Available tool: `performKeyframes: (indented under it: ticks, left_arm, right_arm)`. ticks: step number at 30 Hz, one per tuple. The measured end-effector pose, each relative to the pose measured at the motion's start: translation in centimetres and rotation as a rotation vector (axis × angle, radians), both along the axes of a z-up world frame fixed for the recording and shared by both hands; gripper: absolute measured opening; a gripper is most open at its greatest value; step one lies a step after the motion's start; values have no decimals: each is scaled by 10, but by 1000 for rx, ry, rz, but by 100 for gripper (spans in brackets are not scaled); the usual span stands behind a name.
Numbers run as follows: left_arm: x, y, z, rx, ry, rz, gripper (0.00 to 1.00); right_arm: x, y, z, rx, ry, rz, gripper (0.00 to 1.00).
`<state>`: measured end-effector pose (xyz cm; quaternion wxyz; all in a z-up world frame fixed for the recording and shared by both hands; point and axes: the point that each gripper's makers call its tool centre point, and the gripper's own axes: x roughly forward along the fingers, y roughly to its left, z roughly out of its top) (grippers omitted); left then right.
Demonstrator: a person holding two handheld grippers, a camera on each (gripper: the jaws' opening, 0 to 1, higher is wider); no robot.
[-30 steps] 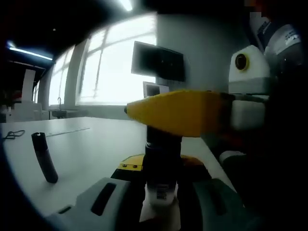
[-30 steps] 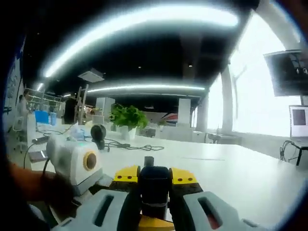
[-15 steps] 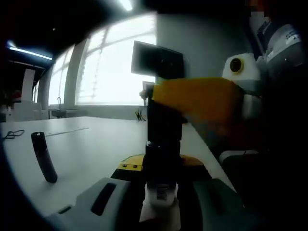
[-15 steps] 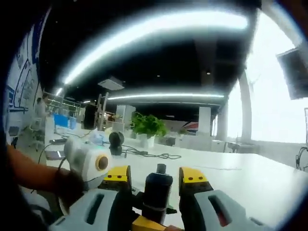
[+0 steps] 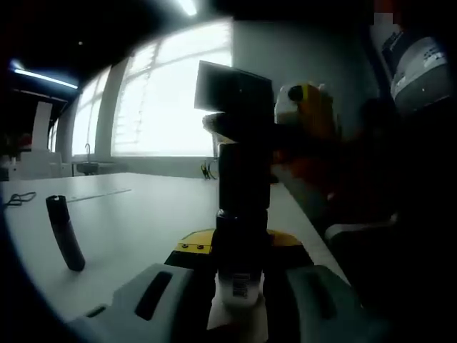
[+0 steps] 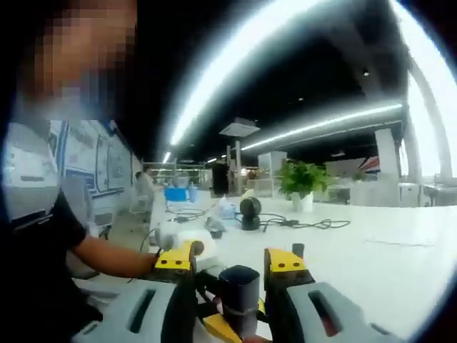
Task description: Pick up cosmetic bottle twist off cap place on table pick up cap screw tight cap place on table
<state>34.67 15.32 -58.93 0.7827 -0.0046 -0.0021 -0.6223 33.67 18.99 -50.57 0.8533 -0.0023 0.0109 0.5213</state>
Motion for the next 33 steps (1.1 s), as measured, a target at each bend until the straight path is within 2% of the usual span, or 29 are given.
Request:
performKeyframes:
  ticks: [2,4,5,6,8,10,12,15,17,18,19,22,24,28,33]
  left_arm:
    - [0,0,0,0,0,0,15]
    - [0,0,0,0,1,0,15]
    - [1,0,0,0,1,-1,15]
    - [1,0,0,0,0,0,15]
    - [1,0,0,0,0,-1,15]
    - [1,0,0,0,0,-1,15]
    - [2,0,0,0,1,-1,15]
    - [2,0,0,0,1,-1,15]
    - [2,0,0,0,0,-1,15]
    - [3,0,0,0,0,-1,15]
    - [3,0,0,-1,0,-1,15]
    - [3,1,0,-1,1,-2,15]
    - [4,1,1,-1,1,-2,15]
    - [4,1,1,-1,0,-2,15]
    - [5,2,0,-2,1,-2,15]
  right_arm:
    - [-1,1,-2,-52,-28,65,33]
    - [-3,2,-10,-90,0,133,32]
    - [-4,2,-14,-129,-17,164,32]
    - [-1,2,-14,-126,-20,167,33]
    - [3,2,-14,-96,45,190,33]
    - [8,1,-14,-106,26,207,32]
    - [8,2,-16,-111,42,263,33]
    - [15,1,-16,-109,44,285,32]
    - [8,4,-14,-105,57,354,32]
    - [4,5,-15,-119,55,387,31]
    - [2,6,-14,-131,27,411,31]
    - [1,12,-18,-183,-2,443,31]
    - [0,15,-22,-204,3,473,31]
    - [-1,19,-23,-199,13,534,30]
    - [0,21,-24,-183,18,557,26]
